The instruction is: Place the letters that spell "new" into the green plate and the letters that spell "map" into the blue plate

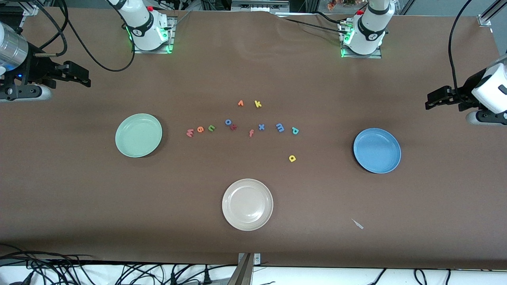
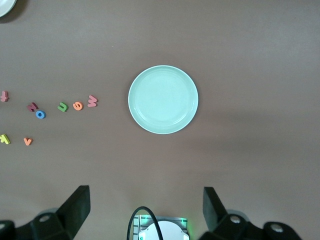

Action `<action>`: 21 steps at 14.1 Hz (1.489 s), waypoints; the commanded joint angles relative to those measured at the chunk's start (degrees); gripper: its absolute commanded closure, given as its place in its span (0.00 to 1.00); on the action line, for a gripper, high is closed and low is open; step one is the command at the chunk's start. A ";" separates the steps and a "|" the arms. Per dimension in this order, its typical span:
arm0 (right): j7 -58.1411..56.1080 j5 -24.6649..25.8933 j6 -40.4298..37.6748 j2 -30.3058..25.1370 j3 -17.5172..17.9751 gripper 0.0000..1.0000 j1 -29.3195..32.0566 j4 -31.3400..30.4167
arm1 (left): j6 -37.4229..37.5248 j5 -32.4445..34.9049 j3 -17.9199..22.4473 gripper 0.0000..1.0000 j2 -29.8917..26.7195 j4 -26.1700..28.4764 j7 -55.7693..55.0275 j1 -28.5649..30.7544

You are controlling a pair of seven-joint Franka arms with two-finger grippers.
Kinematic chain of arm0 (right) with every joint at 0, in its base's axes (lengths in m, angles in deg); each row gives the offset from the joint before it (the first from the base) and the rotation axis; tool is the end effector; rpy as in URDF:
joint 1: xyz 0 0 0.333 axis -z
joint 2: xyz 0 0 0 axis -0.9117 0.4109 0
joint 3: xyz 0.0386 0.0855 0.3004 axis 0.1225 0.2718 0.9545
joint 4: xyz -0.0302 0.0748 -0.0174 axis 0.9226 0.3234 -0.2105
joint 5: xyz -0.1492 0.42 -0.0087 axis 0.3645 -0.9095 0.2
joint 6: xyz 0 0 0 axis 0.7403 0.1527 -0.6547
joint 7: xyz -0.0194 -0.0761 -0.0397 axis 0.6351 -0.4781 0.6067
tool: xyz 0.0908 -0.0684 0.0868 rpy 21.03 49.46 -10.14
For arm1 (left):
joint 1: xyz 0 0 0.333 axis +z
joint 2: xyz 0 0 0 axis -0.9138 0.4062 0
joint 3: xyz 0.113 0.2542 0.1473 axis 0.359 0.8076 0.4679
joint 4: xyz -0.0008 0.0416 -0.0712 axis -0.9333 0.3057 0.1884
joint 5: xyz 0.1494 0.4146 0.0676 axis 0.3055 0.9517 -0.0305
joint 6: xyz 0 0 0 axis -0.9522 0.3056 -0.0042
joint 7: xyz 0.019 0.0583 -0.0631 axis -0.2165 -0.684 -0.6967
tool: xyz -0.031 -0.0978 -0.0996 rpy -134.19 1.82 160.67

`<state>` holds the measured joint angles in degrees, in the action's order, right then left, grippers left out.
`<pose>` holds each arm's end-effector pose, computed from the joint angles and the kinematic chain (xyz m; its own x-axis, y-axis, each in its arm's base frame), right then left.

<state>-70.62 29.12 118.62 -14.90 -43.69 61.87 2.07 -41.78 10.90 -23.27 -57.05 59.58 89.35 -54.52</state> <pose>0.5953 0.0539 0.5735 0.9857 0.0561 -0.1587 0.0564 -0.9984 -0.0028 0.6225 0.0094 0.5324 0.9923 -0.0190 -0.1228 -0.0162 -0.9996 0.0237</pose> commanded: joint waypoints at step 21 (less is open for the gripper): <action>-0.57 -0.47 0.62 -0.86 0.53 0.00 0.09 -1.59 | -1.61 1.17 -0.55 0.00 -0.48 1.06 0.20 0.44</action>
<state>-70.62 29.12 118.62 -14.90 -43.37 61.86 1.50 -42.76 10.90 -23.27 -56.94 60.05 89.35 -54.52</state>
